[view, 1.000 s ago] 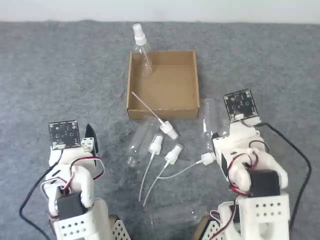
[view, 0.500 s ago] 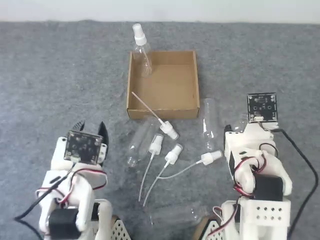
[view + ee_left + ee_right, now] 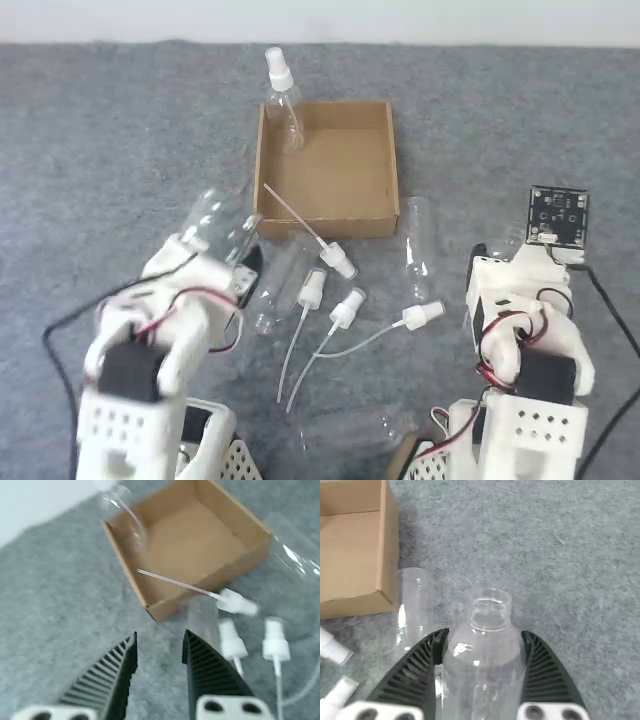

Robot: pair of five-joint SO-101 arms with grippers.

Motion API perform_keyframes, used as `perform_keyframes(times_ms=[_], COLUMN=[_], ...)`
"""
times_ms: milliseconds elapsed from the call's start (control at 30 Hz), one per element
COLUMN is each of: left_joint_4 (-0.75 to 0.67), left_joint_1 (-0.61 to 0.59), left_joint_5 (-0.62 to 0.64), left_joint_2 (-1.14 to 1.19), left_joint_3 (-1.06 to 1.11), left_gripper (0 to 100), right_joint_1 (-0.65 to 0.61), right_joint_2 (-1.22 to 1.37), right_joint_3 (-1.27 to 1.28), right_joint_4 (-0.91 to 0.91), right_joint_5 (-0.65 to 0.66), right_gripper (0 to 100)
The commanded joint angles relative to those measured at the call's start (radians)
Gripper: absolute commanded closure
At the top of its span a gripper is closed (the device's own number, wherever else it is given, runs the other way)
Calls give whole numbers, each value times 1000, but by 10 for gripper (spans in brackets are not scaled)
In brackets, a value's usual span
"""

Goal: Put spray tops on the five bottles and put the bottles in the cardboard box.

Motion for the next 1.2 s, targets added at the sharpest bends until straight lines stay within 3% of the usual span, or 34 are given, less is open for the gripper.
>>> perform_keyframes(times_ms=[0,233,433,600,1167], left_joint_4=[3,-5,-5,-6,-221], left_joint_1=[89,261,341,384,462], left_joint_5=[61,170,224,249,311], left_joint_2=[206,420,583,703,1060], left_joint_3=[-94,-159,-229,-271,-292], left_gripper=[855,855,855,856,859], right_joint_1=[28,28,28,28,28], right_joint_2=[-22,-22,-22,-22,-22], right_joint_3=[-11,-11,-11,-11,-11], right_joint_4=[-25,-25,-25,-24,-22], right_joint_5=[-11,-11,-11,-11,-9], right_gripper=[919,919,919,919,919])
